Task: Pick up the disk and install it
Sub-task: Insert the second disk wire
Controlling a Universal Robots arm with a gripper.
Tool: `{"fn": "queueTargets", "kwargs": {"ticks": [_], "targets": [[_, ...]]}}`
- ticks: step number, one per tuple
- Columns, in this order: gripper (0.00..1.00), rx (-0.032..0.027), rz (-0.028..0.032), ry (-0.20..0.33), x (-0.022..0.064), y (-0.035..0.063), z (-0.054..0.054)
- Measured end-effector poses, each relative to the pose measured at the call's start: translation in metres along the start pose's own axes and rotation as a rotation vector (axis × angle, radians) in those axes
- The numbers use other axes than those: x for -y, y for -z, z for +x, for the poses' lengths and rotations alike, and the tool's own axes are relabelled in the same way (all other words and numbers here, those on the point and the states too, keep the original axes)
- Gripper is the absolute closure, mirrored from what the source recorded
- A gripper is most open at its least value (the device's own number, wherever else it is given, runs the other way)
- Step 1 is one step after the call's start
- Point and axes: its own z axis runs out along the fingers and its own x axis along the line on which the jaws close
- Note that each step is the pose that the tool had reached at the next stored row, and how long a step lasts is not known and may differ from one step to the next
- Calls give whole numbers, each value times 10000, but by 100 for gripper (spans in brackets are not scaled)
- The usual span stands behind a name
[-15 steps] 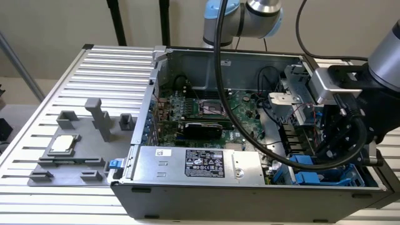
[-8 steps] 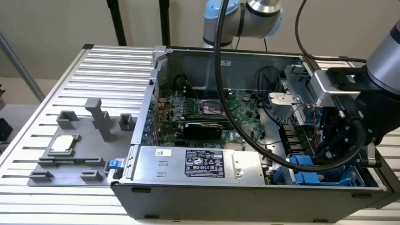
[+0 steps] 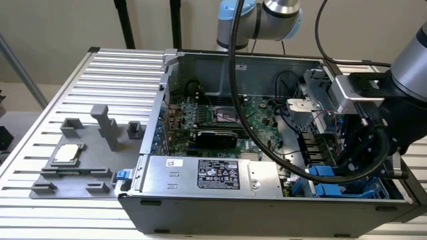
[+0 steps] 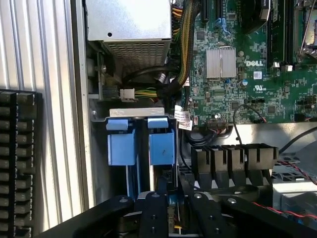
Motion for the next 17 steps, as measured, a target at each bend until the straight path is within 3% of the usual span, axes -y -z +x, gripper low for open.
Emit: {"fn": "queueTargets", "kwargs": {"ticks": [7,13,17], "targets": [[0,53,19,0,-53,101,-1],[0,75,159,5,-204,111,8],[0,77,160,7,-204,111,8]]}}
